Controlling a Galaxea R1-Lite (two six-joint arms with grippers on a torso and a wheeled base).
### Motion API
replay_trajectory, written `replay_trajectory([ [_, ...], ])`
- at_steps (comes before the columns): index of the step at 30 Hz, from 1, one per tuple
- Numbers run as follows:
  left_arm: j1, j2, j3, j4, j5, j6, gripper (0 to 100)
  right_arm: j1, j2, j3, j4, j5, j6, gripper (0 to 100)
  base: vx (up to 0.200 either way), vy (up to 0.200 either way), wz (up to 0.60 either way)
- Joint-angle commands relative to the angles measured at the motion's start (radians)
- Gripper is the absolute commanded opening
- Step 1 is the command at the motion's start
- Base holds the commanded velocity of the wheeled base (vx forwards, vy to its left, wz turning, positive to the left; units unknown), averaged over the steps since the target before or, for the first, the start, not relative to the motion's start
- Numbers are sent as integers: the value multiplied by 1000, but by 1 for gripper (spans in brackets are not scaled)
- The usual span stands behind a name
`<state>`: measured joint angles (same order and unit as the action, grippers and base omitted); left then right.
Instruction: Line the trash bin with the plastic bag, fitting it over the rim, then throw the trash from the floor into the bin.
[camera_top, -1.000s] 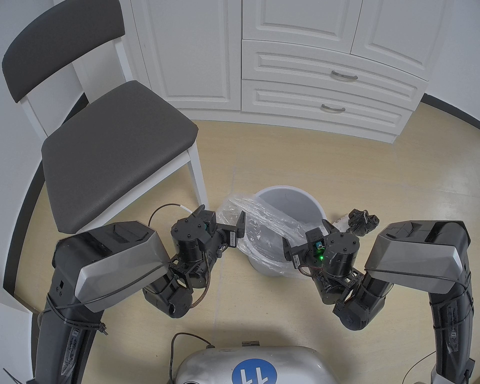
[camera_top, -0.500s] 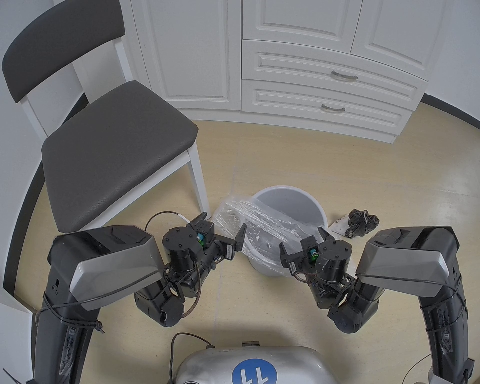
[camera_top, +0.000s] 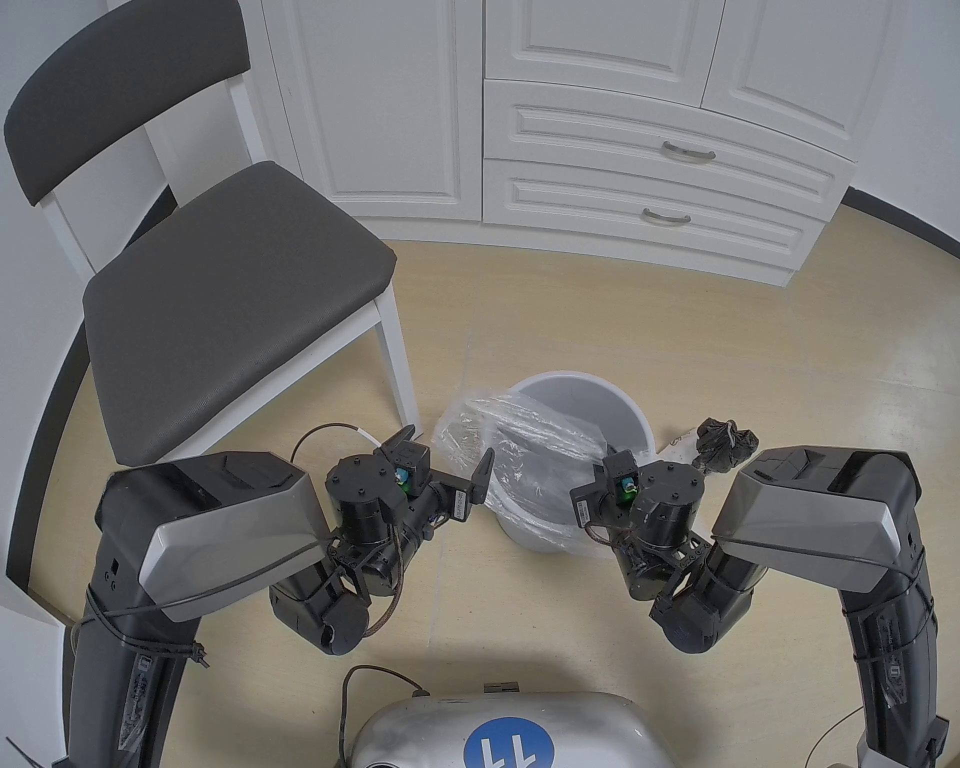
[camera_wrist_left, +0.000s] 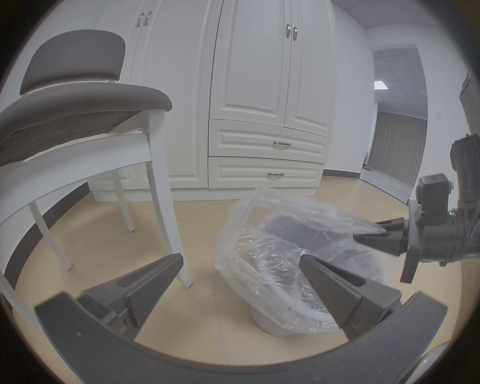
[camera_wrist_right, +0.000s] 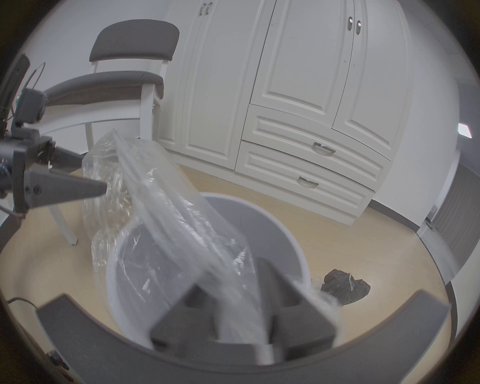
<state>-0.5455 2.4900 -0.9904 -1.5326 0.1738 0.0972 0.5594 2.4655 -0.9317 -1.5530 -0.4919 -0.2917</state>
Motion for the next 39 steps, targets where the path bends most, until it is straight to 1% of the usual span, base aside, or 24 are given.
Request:
replay_trajectory([
  [1,-4,3,1,0,1,1,100,-6,-8,-30,-18,0,2,0,0,0,0],
  [5,-5,1,1,0,1,1,100,-27,1,-96,-18,1,-1,0,0,0,0],
  [8,-16,6,-1,0,4,-1,100,-76,47,-286,-18,0,-12,0,0,0,0],
  [12,-33,6,-2,0,9,-1,100,-125,124,-467,73,0,-9,0,0,0,0],
  [14,-40,7,-2,0,10,-2,100,-145,196,-601,99,0,-6,0,0,0,0],
  [15,-48,10,-2,0,10,-2,100,-156,245,-699,108,-2,-6,0,0,0,0],
  [16,-53,12,-2,0,12,-2,100,-162,279,-771,114,-2,-6,0,0,0,0],
  [17,-54,13,-2,0,12,-2,100,-162,288,-794,119,-2,-6,0,0,0,0],
  [18,-63,26,-5,0,13,-2,100,-167,332,-911,142,-2,-6,0,0,0,0],
  [19,-67,30,-8,0,13,-2,100,-168,351,-970,156,-2,-4,0,0,0,0],
  [21,-70,35,-8,0,15,-1,100,-168,375,-1049,177,0,8,0,0,0,0],
  [25,-71,40,-11,0,15,-1,100,-164,395,-1068,218,6,51,0,0,0,0],
  [30,-83,36,-11,-1,16,-1,100,-144,401,-1068,220,12,95,0,0,0,0],
  [31,-85,33,-11,-1,30,-1,100,-141,400,-1068,217,13,105,0,0,0,0],
  [34,-88,29,-14,-1,53,1,100,-139,388,-1068,209,15,123,0,0,0,0],
  [39,-88,27,-17,-1,53,1,100,-139,365,-1068,194,15,134,0,0,0,0],
])
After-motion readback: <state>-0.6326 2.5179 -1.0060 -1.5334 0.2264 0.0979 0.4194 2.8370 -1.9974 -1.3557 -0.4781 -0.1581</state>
